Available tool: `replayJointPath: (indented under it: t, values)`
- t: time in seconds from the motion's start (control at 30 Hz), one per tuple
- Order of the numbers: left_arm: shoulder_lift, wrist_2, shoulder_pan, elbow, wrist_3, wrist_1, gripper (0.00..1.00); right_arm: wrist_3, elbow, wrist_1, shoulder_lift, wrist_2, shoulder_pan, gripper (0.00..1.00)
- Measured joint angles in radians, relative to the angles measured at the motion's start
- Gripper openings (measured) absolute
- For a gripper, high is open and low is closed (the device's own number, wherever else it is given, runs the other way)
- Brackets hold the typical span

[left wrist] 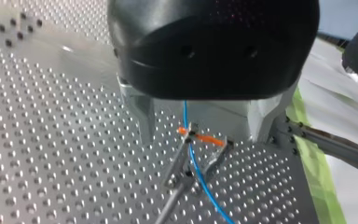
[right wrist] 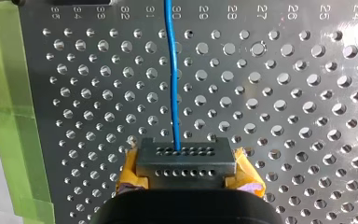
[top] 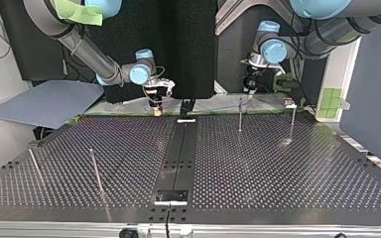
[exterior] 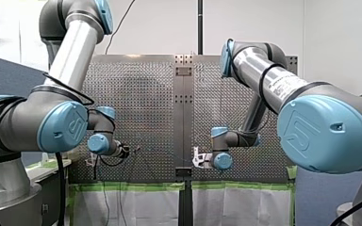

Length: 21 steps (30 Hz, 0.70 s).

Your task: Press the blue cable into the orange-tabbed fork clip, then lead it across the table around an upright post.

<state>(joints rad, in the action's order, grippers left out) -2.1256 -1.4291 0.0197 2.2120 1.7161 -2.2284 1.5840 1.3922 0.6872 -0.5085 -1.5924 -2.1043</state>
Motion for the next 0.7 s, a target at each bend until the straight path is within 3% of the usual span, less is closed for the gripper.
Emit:
replayJointPath:
  t: [0.7]
  values:
    - [0.001, -0.071, 0.019, 0.002, -0.066, -0.015, 0.98, 0.003, 0.0, 0.003, 0.0, 0.001, 0.001, 0.0]
